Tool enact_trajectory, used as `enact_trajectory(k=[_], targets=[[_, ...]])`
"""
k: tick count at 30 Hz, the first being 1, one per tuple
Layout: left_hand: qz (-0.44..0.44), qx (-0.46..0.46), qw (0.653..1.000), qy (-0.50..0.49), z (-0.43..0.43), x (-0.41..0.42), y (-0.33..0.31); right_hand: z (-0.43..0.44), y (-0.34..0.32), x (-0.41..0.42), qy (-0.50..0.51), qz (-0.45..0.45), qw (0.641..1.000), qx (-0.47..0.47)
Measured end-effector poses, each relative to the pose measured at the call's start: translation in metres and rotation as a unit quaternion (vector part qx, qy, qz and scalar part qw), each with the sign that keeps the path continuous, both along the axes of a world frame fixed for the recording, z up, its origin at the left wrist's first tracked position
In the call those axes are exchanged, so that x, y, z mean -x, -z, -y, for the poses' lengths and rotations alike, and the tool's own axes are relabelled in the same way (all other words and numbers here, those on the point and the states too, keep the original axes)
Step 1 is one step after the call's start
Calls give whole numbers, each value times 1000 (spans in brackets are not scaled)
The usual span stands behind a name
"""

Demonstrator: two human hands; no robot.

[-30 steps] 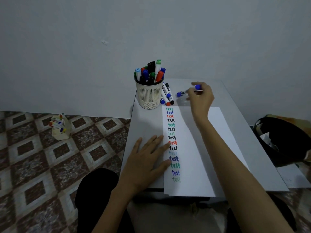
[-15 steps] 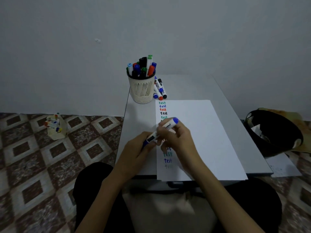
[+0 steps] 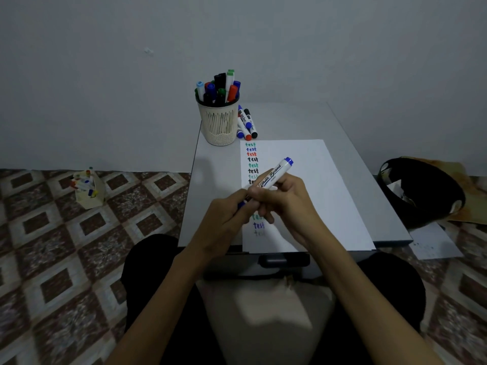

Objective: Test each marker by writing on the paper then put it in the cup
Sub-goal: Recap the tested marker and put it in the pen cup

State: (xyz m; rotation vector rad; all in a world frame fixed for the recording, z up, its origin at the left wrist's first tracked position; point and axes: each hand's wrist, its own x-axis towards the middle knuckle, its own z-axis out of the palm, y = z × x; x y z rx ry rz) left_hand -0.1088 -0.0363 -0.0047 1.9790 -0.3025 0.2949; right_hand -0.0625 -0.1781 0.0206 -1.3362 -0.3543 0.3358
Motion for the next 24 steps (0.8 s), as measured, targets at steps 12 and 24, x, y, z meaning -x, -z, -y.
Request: enact_trajectory(k=[12,24], targets=[[-3,63,998,10,18,13,-5,22,-1,4,-36,48,998,-25],[63,-301,947,-92,-32,8,26,35,23,8,58,-1,996,-72]])
